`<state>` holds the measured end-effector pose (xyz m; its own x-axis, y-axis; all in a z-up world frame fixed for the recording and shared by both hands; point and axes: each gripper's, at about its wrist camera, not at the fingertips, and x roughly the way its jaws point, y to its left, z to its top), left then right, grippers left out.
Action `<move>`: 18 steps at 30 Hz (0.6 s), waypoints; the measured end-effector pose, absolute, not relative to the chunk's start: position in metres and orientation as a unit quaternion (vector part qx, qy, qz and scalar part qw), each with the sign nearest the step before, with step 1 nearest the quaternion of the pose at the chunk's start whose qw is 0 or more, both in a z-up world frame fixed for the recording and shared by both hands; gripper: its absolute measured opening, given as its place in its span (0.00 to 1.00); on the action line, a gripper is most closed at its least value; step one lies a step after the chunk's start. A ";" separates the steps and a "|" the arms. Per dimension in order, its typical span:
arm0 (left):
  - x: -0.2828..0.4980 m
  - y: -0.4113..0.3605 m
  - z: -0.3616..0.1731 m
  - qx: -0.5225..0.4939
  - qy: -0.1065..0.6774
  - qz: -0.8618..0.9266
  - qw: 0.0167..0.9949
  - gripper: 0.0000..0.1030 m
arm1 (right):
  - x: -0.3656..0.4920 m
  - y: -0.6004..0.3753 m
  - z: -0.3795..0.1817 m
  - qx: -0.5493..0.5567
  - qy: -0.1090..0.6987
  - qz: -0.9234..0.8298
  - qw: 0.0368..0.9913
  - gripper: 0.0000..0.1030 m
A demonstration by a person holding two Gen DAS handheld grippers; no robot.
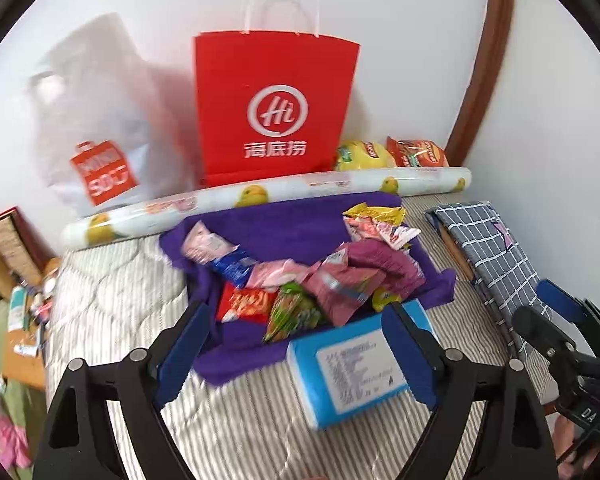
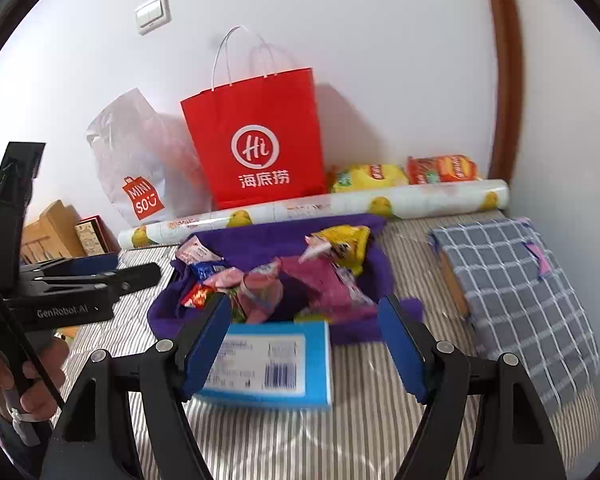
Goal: Organize snacks
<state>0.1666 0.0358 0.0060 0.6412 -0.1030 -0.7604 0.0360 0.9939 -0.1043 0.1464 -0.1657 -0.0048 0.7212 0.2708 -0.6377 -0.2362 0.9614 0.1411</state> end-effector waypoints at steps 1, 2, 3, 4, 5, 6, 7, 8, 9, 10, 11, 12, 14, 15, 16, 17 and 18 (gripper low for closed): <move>0.160 0.036 0.008 -0.041 0.420 -0.038 0.906 0.86 | 0.136 -0.168 -0.004 0.024 0.346 0.133 0.928 0.78; 0.150 0.034 0.011 -0.042 0.417 -0.038 0.907 0.87 | 0.126 -0.171 -0.003 0.022 0.345 0.130 0.929 0.81; 0.142 0.032 0.013 -0.043 0.414 -0.038 0.909 0.88 | 0.120 -0.173 -0.002 0.021 0.343 0.127 0.931 0.85; 0.134 0.030 0.016 -0.043 0.411 -0.038 0.910 0.89 | 0.109 -0.175 0.000 0.020 0.338 0.122 0.933 0.88; 0.126 0.026 0.018 -0.043 0.409 -0.039 0.911 0.90 | 0.101 -0.178 0.002 0.019 0.334 0.118 0.935 0.89; 0.115 0.022 0.021 -0.043 0.406 -0.042 0.912 0.91 | 0.090 -0.180 0.004 0.016 0.331 0.114 0.937 0.91; 0.108 0.018 0.023 -0.042 0.406 -0.043 0.912 0.91 | 0.083 -0.181 0.006 0.012 0.331 0.112 0.937 0.91; 0.099 0.013 0.026 -0.040 0.405 -0.041 0.913 0.91 | 0.075 -0.183 0.008 0.008 0.334 0.106 0.936 0.91; 0.091 0.009 0.030 -0.035 0.401 -0.037 0.914 0.91 | 0.069 -0.185 0.010 0.004 0.337 0.099 0.936 0.92; 0.082 0.005 0.033 -0.031 0.396 -0.033 0.917 0.91 | 0.061 -0.188 0.014 -0.002 0.337 0.090 0.937 0.93; 0.076 0.001 0.036 -0.028 0.392 -0.032 0.919 0.91 | 0.052 -0.190 0.017 -0.007 0.333 0.083 0.939 0.95; 0.069 -0.002 0.038 -0.027 0.387 -0.033 0.921 0.93 | 0.046 -0.193 0.020 -0.009 0.330 0.080 0.941 0.97; 0.054 -0.007 0.042 -0.031 0.380 -0.033 0.924 0.95 | 0.031 -0.199 0.026 -0.006 0.322 0.077 0.944 1.00; 0.049 -0.009 0.043 -0.034 0.379 -0.031 0.924 0.95 | 0.024 -0.201 0.029 -0.004 0.320 0.080 0.944 1.00; 0.044 -0.011 0.043 -0.038 0.379 -0.030 0.924 0.95 | 0.020 -0.203 0.030 -0.003 0.320 0.081 0.944 1.00; 0.042 -0.013 0.043 -0.040 0.380 -0.031 0.924 0.95 | 0.017 -0.204 0.032 -0.003 0.319 0.082 0.944 1.00; 0.039 -0.016 0.043 -0.040 0.381 -0.033 0.923 0.95 | 0.013 -0.206 0.035 -0.004 0.316 0.082 0.945 1.00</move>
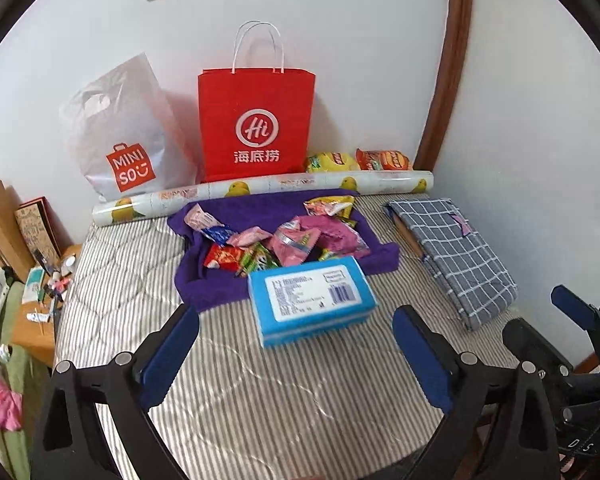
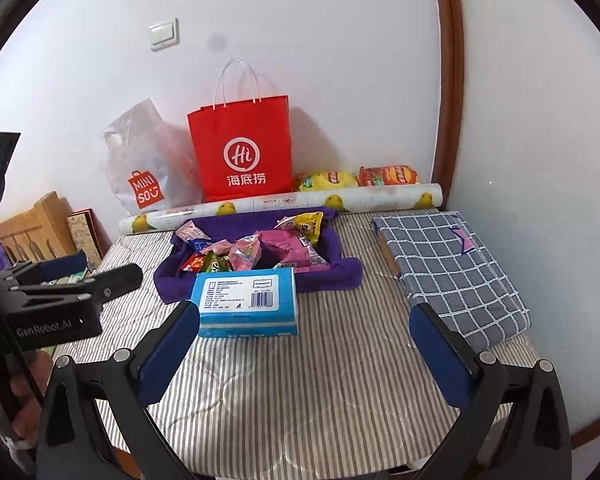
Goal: Organize snacks
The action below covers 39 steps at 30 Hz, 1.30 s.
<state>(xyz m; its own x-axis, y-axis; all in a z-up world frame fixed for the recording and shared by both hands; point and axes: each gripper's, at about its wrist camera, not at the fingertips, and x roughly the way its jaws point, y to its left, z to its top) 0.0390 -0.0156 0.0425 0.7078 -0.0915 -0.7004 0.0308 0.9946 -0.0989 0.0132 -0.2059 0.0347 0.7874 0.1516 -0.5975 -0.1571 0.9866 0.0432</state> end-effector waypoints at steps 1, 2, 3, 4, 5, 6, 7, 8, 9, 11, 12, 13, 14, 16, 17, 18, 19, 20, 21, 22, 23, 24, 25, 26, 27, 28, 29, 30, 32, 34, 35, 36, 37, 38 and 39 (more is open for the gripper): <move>0.036 -0.019 0.042 -0.036 0.382 -0.034 0.923 0.95 | 0.010 -0.208 0.036 -0.004 0.313 0.081 0.946 1.00; 0.034 -0.022 0.042 -0.032 0.382 -0.032 0.923 0.95 | 0.008 -0.210 0.038 -0.002 0.312 0.080 0.947 1.00; 0.032 -0.024 0.041 -0.029 0.380 -0.028 0.924 0.95 | 0.006 -0.211 0.039 0.000 0.311 0.079 0.947 1.00; 0.031 -0.026 0.041 -0.027 0.380 -0.026 0.924 0.95 | 0.005 -0.213 0.041 0.001 0.310 0.080 0.947 1.00; 0.030 -0.027 0.041 -0.026 0.380 -0.025 0.924 0.95 | 0.003 -0.214 0.042 0.002 0.308 0.080 0.948 1.00; 0.029 -0.030 0.041 -0.025 0.380 -0.026 0.924 0.95 | 0.002 -0.216 0.043 0.003 0.307 0.079 0.949 1.00; 0.028 -0.031 0.041 -0.024 0.381 -0.026 0.924 0.95 | 0.001 -0.218 0.044 0.005 0.305 0.077 0.949 1.00; 0.028 -0.033 0.042 -0.023 0.381 -0.027 0.924 0.95 | 0.000 -0.220 0.045 0.008 0.304 0.075 0.950 1.00; 0.026 -0.033 0.042 -0.024 0.380 -0.025 0.924 0.95 | -0.001 -0.223 0.046 0.012 0.303 0.073 0.950 1.00; 0.024 -0.034 0.043 -0.026 0.378 -0.023 0.925 0.95 | -0.002 -0.225 0.046 0.015 0.302 0.072 0.951 1.00; 0.023 -0.034 0.043 -0.027 0.377 -0.022 0.925 0.95 | -0.003 -0.228 0.046 0.018 0.301 0.070 0.951 1.00; 0.021 -0.035 0.044 -0.028 0.375 -0.022 0.926 0.95 | -0.003 -0.229 0.046 0.020 0.302 0.068 0.951 1.00; 0.020 -0.035 0.045 -0.030 0.372 -0.021 0.927 0.95 | -0.003 -0.230 0.045 0.021 0.302 0.066 0.951 1.00; 0.018 -0.036 0.047 -0.032 0.369 -0.016 0.929 0.95 | -0.004 -0.233 0.045 0.024 0.302 0.064 0.951 1.00; 0.017 -0.037 0.048 -0.031 0.368 -0.015 0.929 0.95 | -0.004 -0.235 0.046 0.024 0.303 0.062 0.951 1.00; 0.016 -0.038 0.049 -0.030 0.366 -0.017 0.930 0.95 | -0.005 -0.236 0.046 0.026 0.302 0.060 0.951 1.00; 0.015 -0.039 0.050 -0.029 0.365 -0.018 0.931 0.95 | -0.006 -0.237 0.046 0.030 0.299 0.061 0.952 1.00; 0.015 -0.040 0.050 -0.028 0.364 -0.017 0.931 0.95 | -0.008 -0.238 0.046 0.032 0.299 0.063 0.952 1.00; 0.014 -0.041 0.051 -0.027 0.364 -0.016 0.931 0.95 | -0.008 -0.239 0.045 0.035 0.300 0.066 0.951 1.00; 0.014 -0.042 0.051 -0.025 0.363 -0.016 0.931 0.95 | -0.008 -0.239 0.044 0.035 0.301 0.065 0.951 1.00; 0.014 -0.043 0.052 -0.023 0.362 -0.016 0.932 0.95 | -0.008 -0.240 0.044 0.034 0.303 0.063 0.950 1.00; 0.013 -0.044 0.052 -0.023 0.361 -0.016 0.932 0.95 | -0.008 -0.240 0.043 0.032 0.304 0.061 0.950 1.00; 0.013 -0.044 0.053 -0.024 0.359 -0.016 0.933 0.95 | -0.009 -0.240 0.043 0.032 0.304 0.061 0.950 1.00; 0.013 -0.044 0.053 -0.025 0.358 -0.017 0.933 0.95 | -0.009 -0.241 0.044 0.032 0.303 0.061 0.951 1.00; 0.012 -0.043 0.053 -0.026 0.357 -0.018 0.934 0.95 | -0.010 -0.242 0.044 0.033 0.303 0.061 0.951 1.00; 0.012 -0.043 0.053 -0.027 0.357 -0.017 0.933 0.95 | -0.010 -0.242 0.045 0.033 0.302 0.061 0.951 1.00; 0.012 -0.042 0.053 -0.029 0.357 -0.017 0.933 0.95 | -0.010 -0.242 0.044 0.033 0.301 0.061 0.951 1.00; 0.012 -0.041 0.053 -0.031 0.356 -0.018 0.934 0.95 | -0.010 -0.242 0.045 0.034 0.301 0.061 0.951 1.00; 0.012 -0.040 0.053 -0.031 0.357 -0.017 0.934 0.95 | -0.010 -0.242 0.045 0.032 0.302 0.061 0.951 1.00; 0.011 -0.039 0.052 -0.031 0.357 -0.016 0.933 0.95 | -0.011 -0.242 0.044 0.033 0.302 0.061 0.951 1.00; 0.011 -0.039 0.051 -0.032 0.357 -0.016 0.933 0.95 | -0.010 -0.241 0.044 0.033 0.302 0.061 0.951 1.00; 0.011 -0.038 0.051 -0.032 0.358 -0.015 0.933 0.95 | -0.010 -0.241 0.044 0.034 0.303 0.060 0.950 1.00; 0.011 -0.037 0.051 -0.032 0.358 -0.015 0.933 0.95 | -0.009 -0.241 0.044 0.034 0.303 0.061 0.950 1.00; 0.011 -0.037 0.051 -0.032 0.357 -0.014 0.933 0.95 | -0.009 -0.240 0.044 0.033 0.304 0.061 0.950 1.00; 0.011 -0.036 0.051 -0.034 0.357 -0.013 0.933 0.95 | -0.009 -0.239 0.044 0.032 0.303 0.061 0.950 1.00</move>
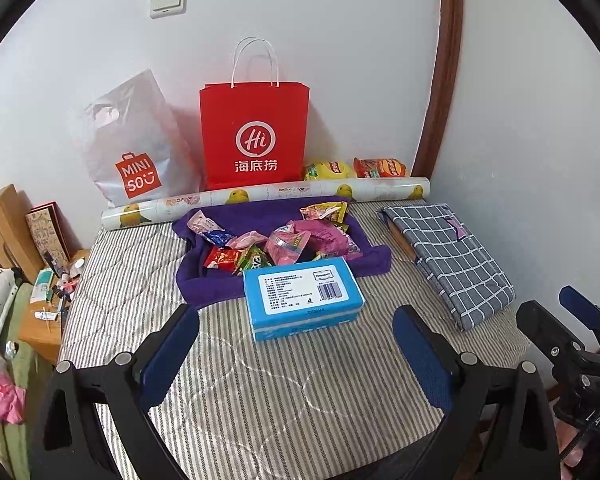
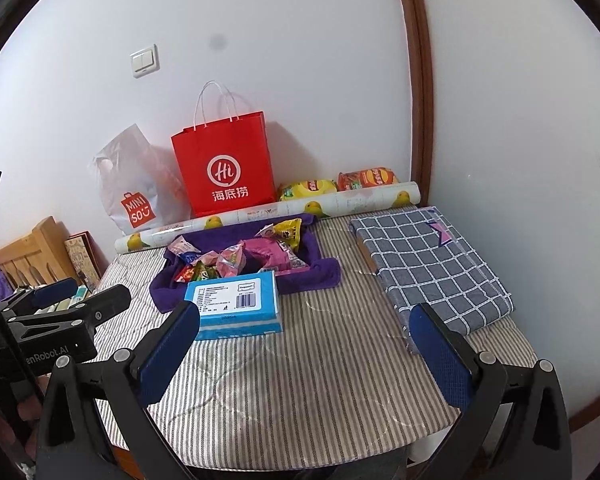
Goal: Organize snacks
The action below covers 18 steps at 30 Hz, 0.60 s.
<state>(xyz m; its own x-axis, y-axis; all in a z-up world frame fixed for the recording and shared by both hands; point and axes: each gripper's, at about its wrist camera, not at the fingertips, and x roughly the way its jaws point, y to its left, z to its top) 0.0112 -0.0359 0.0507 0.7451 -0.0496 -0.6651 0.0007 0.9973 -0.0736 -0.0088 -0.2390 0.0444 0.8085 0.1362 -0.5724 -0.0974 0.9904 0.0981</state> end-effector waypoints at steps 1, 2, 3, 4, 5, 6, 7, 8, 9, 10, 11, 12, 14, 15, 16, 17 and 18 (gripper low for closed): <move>0.011 -0.036 0.051 -0.035 0.357 -0.013 0.933 0.95 | -0.009 -0.239 0.045 0.031 0.303 0.061 0.950 1.00; 0.011 -0.035 0.051 -0.036 0.356 -0.014 0.934 0.95 | -0.009 -0.238 0.045 0.031 0.302 0.061 0.951 1.00; 0.010 -0.035 0.051 -0.036 0.355 -0.014 0.934 0.95 | -0.010 -0.238 0.045 0.031 0.301 0.061 0.951 1.00; 0.010 -0.035 0.051 -0.037 0.354 -0.013 0.934 0.95 | -0.011 -0.237 0.045 0.031 0.300 0.061 0.951 1.00; 0.009 -0.034 0.051 -0.038 0.353 -0.012 0.935 0.95 | -0.011 -0.237 0.045 0.030 0.300 0.062 0.951 1.00; 0.009 -0.034 0.051 -0.039 0.354 -0.012 0.934 0.95 | -0.011 -0.236 0.045 0.030 0.300 0.063 0.951 1.00; 0.009 -0.033 0.051 -0.040 0.355 -0.012 0.934 0.95 | -0.011 -0.236 0.044 0.030 0.300 0.063 0.951 1.00; 0.009 -0.033 0.050 -0.040 0.355 -0.011 0.934 0.95 | -0.011 -0.236 0.044 0.031 0.301 0.063 0.951 1.00; 0.009 -0.032 0.050 -0.040 0.355 -0.010 0.934 0.95 | -0.011 -0.235 0.044 0.032 0.301 0.065 0.951 1.00; 0.009 -0.032 0.050 -0.040 0.355 -0.009 0.934 0.95 | -0.012 -0.236 0.043 0.035 0.300 0.065 0.951 1.00; 0.008 -0.032 0.051 -0.038 0.353 -0.009 0.935 0.95 | -0.012 -0.236 0.042 0.039 0.300 0.066 0.951 1.00; 0.008 -0.032 0.051 -0.036 0.350 -0.009 0.936 0.95 | -0.012 -0.237 0.041 0.044 0.300 0.069 0.950 1.00; 0.008 -0.032 0.051 -0.035 0.349 -0.006 0.937 0.95 | -0.011 -0.235 0.038 0.044 0.302 0.075 0.949 1.00; 0.008 -0.031 0.051 -0.036 0.349 -0.006 0.937 0.95 | -0.010 -0.234 0.038 0.043 0.302 0.074 0.949 1.00; 0.009 -0.031 0.051 -0.039 0.349 -0.008 0.936 0.95 | -0.009 -0.234 0.038 0.041 0.303 0.072 0.949 1.00; 0.009 -0.031 0.051 -0.039 0.351 -0.008 0.936 0.95 | -0.009 -0.234 0.038 0.042 0.303 0.071 0.949 1.00; 0.009 -0.031 0.050 -0.039 0.352 -0.008 0.935 0.95 | -0.009 -0.234 0.038 0.044 0.303 0.071 0.949 1.00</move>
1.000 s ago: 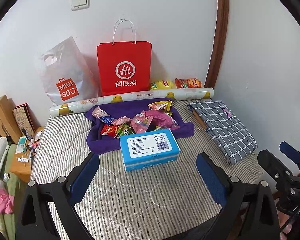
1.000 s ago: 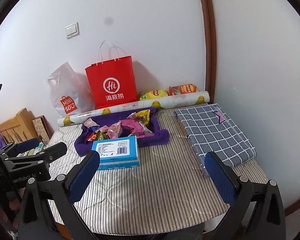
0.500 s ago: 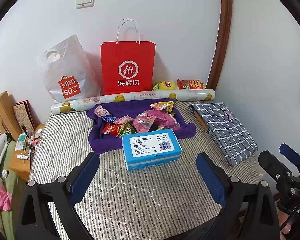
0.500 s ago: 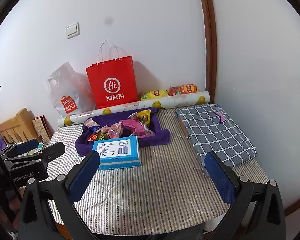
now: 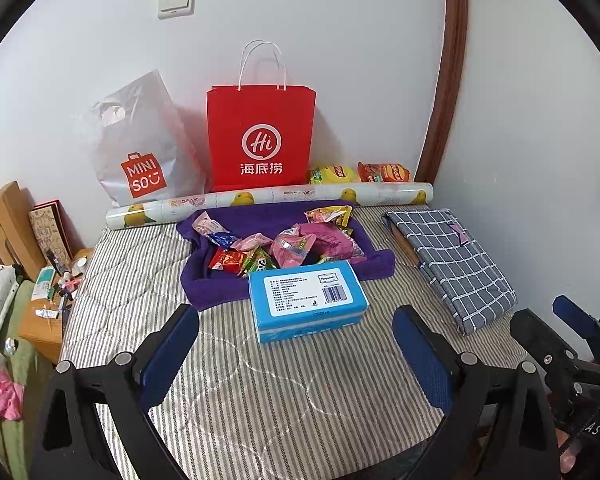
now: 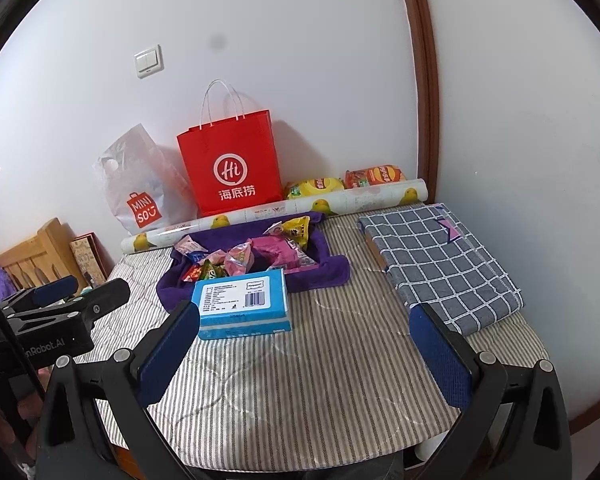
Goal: Organize snacks
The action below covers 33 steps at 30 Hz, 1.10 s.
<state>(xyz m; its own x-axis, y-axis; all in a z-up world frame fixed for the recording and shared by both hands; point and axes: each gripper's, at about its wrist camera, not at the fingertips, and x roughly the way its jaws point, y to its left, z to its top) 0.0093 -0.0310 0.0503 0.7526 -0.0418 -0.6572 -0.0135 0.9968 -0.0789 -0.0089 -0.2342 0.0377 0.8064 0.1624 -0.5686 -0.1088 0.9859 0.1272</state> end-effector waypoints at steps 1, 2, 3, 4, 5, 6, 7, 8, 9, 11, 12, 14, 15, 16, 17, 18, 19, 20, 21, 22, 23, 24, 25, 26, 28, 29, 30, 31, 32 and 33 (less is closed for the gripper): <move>0.009 -0.031 0.050 -0.038 0.351 -0.007 0.935 0.95 | -0.009 -0.234 0.038 0.047 0.303 0.073 0.949 1.00; 0.010 -0.031 0.050 -0.038 0.352 -0.007 0.935 0.95 | -0.009 -0.235 0.037 0.048 0.303 0.073 0.949 1.00; 0.010 -0.031 0.049 -0.039 0.352 -0.007 0.935 0.95 | -0.009 -0.235 0.037 0.048 0.304 0.073 0.949 1.00; 0.010 -0.031 0.049 -0.040 0.353 -0.008 0.935 0.95 | -0.009 -0.235 0.037 0.047 0.304 0.071 0.949 1.00; 0.011 -0.031 0.049 -0.042 0.353 -0.009 0.935 0.95 | -0.009 -0.235 0.037 0.046 0.304 0.070 0.949 1.00; 0.011 -0.031 0.049 -0.043 0.353 -0.010 0.934 0.95 | -0.009 -0.235 0.037 0.046 0.304 0.069 0.949 1.00; 0.010 -0.031 0.049 -0.044 0.353 -0.011 0.935 0.95 | -0.009 -0.235 0.037 0.047 0.304 0.068 0.949 1.00; 0.010 -0.031 0.049 -0.044 0.352 -0.012 0.935 0.95 | -0.009 -0.236 0.037 0.048 0.304 0.068 0.949 1.00; 0.010 -0.032 0.049 -0.043 0.352 -0.013 0.935 0.95 | -0.009 -0.236 0.037 0.050 0.304 0.067 0.949 1.00; 0.009 -0.033 0.050 -0.041 0.351 -0.012 0.935 0.95 | -0.009 -0.237 0.037 0.051 0.304 0.067 0.949 1.00; 0.009 -0.033 0.050 -0.040 0.351 -0.013 0.936 0.95 | -0.009 -0.237 0.037 0.052 0.304 0.066 0.949 1.00; 0.008 -0.032 0.051 -0.041 0.349 -0.013 0.936 0.95 | -0.010 -0.237 0.037 0.054 0.302 0.066 0.949 1.00; 0.008 -0.032 0.051 -0.041 0.349 -0.013 0.936 0.95 | -0.010 -0.237 0.037 0.055 0.302 0.066 0.949 1.00; 0.008 -0.032 0.051 -0.041 0.349 -0.011 0.936 0.95 | -0.009 -0.236 0.037 0.054 0.302 0.065 0.949 1.00; 0.008 -0.032 0.051 -0.042 0.349 -0.010 0.936 0.95 | -0.009 -0.236 0.037 0.053 0.302 0.065 0.949 1.00; 0.008 -0.031 0.051 -0.042 0.349 -0.010 0.936 0.95 | -0.009 -0.236 0.037 0.052 0.303 0.065 0.949 1.00; 0.008 -0.030 0.051 -0.044 0.349 -0.009 0.936 0.95 | -0.009 -0.236 0.036 0.051 0.303 0.065 0.949 1.00; 0.008 -0.030 0.050 -0.045 0.349 -0.009 0.936 0.95 | -0.009 -0.235 0.036 0.051 0.303 0.065 0.949 1.00; 0.008 -0.029 0.050 -0.046 0.349 -0.009 0.936 0.95 | -0.008 -0.234 0.035 0.050 0.303 0.066 0.949 1.00; 0.008 -0.028 0.050 -0.047 0.349 -0.010 0.936 0.95 | -0.008 -0.234 0.035 0.049 0.304 0.066 0.949 1.00; 0.008 -0.028 0.050 -0.047 0.349 -0.009 0.936 0.95 | -0.007 -0.233 0.034 0.048 0.305 0.066 0.949 1.00; 0.008 -0.028 0.050 -0.047 0.349 -0.009 0.936 0.95 | -0.007 -0.232 0.033 0.047 0.306 0.066 0.949 1.00; 0.008 -0.027 0.049 -0.047 0.349 -0.010 0.936 0.95 | -0.006 -0.231 0.032 0.046 0.307 0.066 0.948 1.00; 0.008 -0.028 0.049 -0.047 0.349 -0.009 0.936 0.95 | -0.006 -0.230 0.031 0.045 0.308 0.066 0.948 1.00; 0.008 -0.026 0.048 -0.048 0.349 -0.008 0.936 0.95 | -0.005 -0.229 0.031 0.046 0.309 0.067 0.948 1.00; 0.009 -0.025 0.048 -0.049 0.348 -0.008 0.936 0.95 | -0.006 -0.228 0.031 0.047 0.308 0.067 0.948 1.00; 0.009 -0.024 0.047 -0.050 0.349 -0.008 0.936 0.95 | -0.006 -0.228 0.031 0.048 0.308 0.068 0.948 1.00; 0.010 -0.022 0.047 -0.050 0.349 -0.007 0.936 0.95 | -0.006 -0.227 0.031 0.048 0.307 0.069 0.948 1.00; 0.011 -0.021 0.046 -0.050 0.349 -0.006 0.936 0.95 | -0.006 -0.226 0.031 0.048 0.307 0.070 0.948 1.00; 0.012 -0.020 0.045 -0.051 0.350 -0.005 0.935 0.95 | -0.006 -0.225 0.031 0.047 0.307 0.071 0.948 1.00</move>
<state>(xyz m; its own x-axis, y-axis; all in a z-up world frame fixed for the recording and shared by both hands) 0.0124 -0.0203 0.0451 0.7547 -0.0448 -0.6545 -0.0265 0.9948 -0.0986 -0.0057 -0.2252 0.0309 0.8017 0.1629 -0.5751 -0.1051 0.9856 0.1327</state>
